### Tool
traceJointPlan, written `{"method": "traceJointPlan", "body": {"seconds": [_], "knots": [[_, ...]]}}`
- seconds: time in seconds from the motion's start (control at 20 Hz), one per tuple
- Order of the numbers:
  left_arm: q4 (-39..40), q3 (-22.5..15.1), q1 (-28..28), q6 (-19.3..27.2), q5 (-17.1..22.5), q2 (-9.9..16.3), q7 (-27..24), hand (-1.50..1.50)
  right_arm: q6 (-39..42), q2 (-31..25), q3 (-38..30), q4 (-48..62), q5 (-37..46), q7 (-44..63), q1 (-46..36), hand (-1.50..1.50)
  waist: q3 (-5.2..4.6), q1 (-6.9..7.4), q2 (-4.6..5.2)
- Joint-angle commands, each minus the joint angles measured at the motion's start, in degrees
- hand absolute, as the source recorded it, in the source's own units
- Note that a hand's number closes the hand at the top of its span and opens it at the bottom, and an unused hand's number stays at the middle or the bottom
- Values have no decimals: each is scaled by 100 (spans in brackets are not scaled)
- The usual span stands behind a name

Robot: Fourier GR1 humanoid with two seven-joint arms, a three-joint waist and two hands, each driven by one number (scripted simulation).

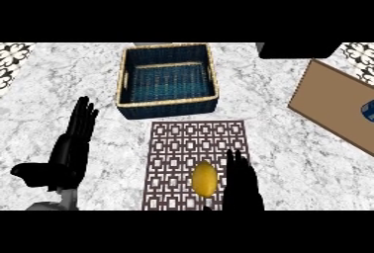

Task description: Pick the lemon from the placemat and place it in the basket

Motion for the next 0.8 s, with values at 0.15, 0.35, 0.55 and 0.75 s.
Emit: {"method": "traceJointPlan", "body": {"seconds": [0.15,0.35,0.55,0.75], "knots": [[-212,-83,10,-43,28,-45,111,0,1541,142,452,-887,359,2055,-300,-150,44,90,27],[-118,-7,-11,-144,69,28,138,0,1640,139,446,-927,252,2065,-427,-150,49,113,62],[-1,97,-12,-237,67,76,-35,0,1608,138,633,-948,284,2067,-428,-150,50,98,68],[13,-168,-39,5,-153,-208,-7,0,1587,135,761,-915,336,2068,-390,-150,53,64,57]]}}
